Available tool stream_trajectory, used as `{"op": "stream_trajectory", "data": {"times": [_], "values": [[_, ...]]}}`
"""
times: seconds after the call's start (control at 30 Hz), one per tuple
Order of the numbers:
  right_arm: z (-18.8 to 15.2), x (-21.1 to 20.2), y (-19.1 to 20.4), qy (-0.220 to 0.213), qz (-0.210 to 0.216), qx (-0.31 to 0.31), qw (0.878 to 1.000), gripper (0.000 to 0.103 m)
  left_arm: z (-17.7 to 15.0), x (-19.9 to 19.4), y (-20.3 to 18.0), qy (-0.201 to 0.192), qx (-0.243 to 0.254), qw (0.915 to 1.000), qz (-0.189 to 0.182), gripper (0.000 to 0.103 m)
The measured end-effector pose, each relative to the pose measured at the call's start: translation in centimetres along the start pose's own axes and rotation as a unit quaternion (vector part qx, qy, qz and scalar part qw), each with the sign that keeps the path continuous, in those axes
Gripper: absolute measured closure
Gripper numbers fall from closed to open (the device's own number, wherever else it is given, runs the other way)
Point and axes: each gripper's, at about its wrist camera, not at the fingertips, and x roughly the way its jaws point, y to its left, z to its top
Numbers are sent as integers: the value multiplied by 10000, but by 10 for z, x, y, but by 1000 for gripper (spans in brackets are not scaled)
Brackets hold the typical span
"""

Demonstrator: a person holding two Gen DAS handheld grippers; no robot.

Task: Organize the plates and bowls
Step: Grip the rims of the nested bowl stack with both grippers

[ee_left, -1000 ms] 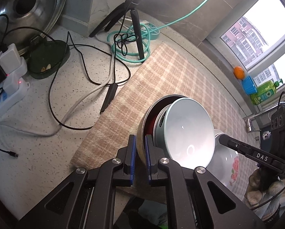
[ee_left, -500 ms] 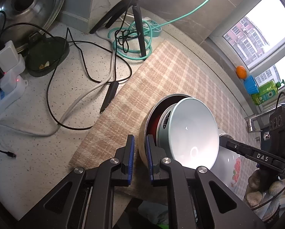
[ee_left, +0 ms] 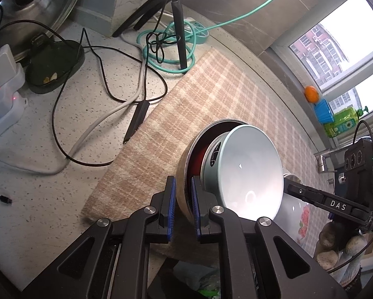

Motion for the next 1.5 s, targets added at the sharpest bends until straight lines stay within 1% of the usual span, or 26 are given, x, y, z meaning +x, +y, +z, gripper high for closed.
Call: {"op": "stream_trajectory", "data": {"times": [0.23,0.33,0.47,0.63,0.93,1.2,1.5], "values": [[0,7,1,117,28,37,9999,85,2,7,0,71,22,10000,-30,92],[0,10,2,157,33,30,9999,85,2,12,1,157,-15,9998,-101,93],[0,13,2,207,56,67,9997,85,3,18,4,227,-71,9997,-112,95],[0,16,4,276,75,47,9996,91,4,19,6,241,-117,9995,-172,95],[1,16,6,283,-18,5,9996,91,2,17,1,164,-47,9998,-37,95],[0,14,9,272,7,-45,9996,91,2,12,-1,75,9,10000,26,95],[-1,-2,13,162,62,-49,9998,91,5,-4,-10,-89,103,9999,-16,95]]}}
